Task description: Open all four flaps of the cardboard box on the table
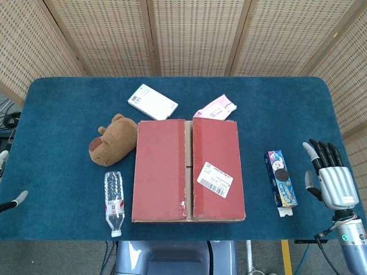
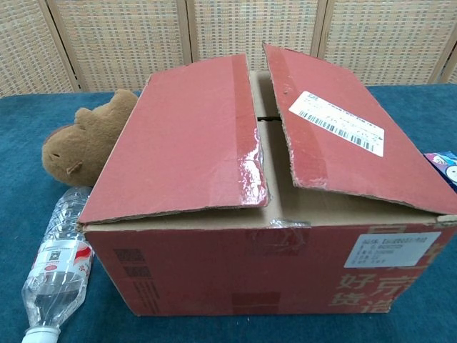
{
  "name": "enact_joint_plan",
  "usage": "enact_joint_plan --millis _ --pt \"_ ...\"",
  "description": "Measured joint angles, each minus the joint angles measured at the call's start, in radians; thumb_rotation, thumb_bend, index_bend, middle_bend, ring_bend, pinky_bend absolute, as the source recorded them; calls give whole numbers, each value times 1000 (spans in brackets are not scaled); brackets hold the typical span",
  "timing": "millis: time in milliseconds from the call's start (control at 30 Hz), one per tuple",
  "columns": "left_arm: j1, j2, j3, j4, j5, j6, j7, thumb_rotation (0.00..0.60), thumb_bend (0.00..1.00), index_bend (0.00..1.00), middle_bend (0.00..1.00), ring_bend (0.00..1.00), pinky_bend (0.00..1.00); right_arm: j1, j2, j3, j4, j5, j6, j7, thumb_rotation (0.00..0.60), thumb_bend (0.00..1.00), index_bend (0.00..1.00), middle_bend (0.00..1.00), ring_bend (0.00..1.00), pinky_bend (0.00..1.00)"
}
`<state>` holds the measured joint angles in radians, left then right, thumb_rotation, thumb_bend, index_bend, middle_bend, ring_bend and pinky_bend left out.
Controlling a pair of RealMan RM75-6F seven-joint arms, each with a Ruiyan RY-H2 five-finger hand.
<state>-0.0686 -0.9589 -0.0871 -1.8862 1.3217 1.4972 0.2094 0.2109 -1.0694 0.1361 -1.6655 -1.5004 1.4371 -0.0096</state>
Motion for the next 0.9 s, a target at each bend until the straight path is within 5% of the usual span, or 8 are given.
enact_joint_plan --millis 367,900 --pt "-6 2 13 -12 16 -14 30 514 218 25 0 0 0 89 58 25 -51 -101 -50 184 600 998 167 197 0 41" --pt "-44 -8 8 -41 -32 -66 115 514 220 25 0 0 0 376 94 95 -154 -202 -292 354 600 1000 261 307 8 43"
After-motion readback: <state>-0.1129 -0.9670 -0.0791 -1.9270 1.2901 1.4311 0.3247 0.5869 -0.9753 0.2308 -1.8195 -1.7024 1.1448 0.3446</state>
